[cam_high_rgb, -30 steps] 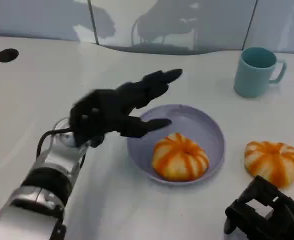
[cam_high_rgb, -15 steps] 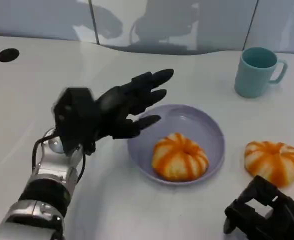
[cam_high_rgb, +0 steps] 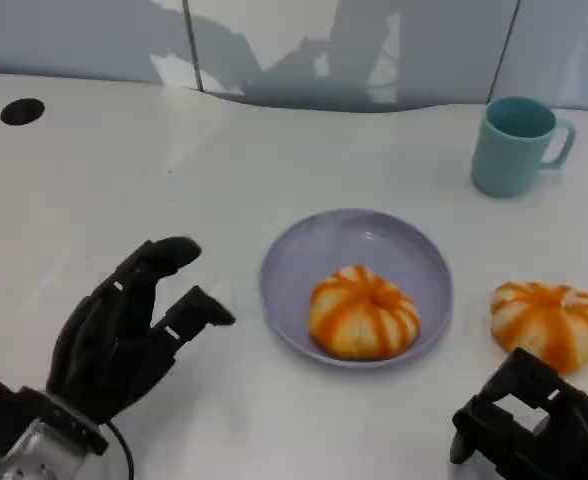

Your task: Grasp the bread from the table and place it into the plate.

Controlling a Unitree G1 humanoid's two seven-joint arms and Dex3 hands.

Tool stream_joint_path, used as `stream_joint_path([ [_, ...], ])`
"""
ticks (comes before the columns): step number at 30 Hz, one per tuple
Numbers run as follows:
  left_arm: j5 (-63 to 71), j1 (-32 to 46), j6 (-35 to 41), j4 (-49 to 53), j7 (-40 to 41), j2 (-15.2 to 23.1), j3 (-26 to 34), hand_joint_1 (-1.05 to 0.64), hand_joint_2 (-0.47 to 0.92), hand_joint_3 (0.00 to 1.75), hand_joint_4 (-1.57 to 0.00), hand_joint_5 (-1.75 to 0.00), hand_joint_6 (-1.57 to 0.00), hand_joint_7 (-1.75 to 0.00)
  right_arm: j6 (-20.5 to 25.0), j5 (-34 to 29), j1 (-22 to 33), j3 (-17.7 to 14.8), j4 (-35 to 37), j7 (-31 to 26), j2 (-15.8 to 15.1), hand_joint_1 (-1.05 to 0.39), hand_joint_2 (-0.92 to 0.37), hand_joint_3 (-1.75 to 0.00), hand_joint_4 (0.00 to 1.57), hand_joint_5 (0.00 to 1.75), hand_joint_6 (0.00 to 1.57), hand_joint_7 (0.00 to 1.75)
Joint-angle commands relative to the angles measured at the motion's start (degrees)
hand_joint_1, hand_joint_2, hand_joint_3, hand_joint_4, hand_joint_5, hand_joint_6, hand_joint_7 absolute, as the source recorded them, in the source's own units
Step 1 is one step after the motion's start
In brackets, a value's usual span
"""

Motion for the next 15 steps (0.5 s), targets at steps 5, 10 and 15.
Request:
stream_joint_path([
  [5,6.47,7.77,-8.79,-5.27,6.2,-2.2,-1.06,-0.52,0.92,0.45,-0.77,-1.75,-0.5,-1.74,0.39,0.66,-1.09,-1.02,1.3,0.76,-1.48,-0.65,-0.92,-0.1,0.79,1.54,0.7,1.36],
  [10,9.89,8.76,-12.89,-3.35,8.4,-2.07,-1.39,-0.48,0.92,0.4,-0.81,-1.75,-0.51,-1.75,0.35,0.62,-0.71,-1.19,1.15,0.66,-1.5,-0.65,-0.92,-0.1,0.79,1.53,0.7,1.35],
  [15,10.25,8.59,-14.02,-1.9,8.01,-1.7,-1.43,-0.48,0.92,0.39,-0.8,-1.75,-0.5,-1.75,-0.2,0.49,-0.39,-1.45,1.32,0.88,-1.57,-0.65,-0.92,-0.1,0.78,1.53,0.7,1.35],
])
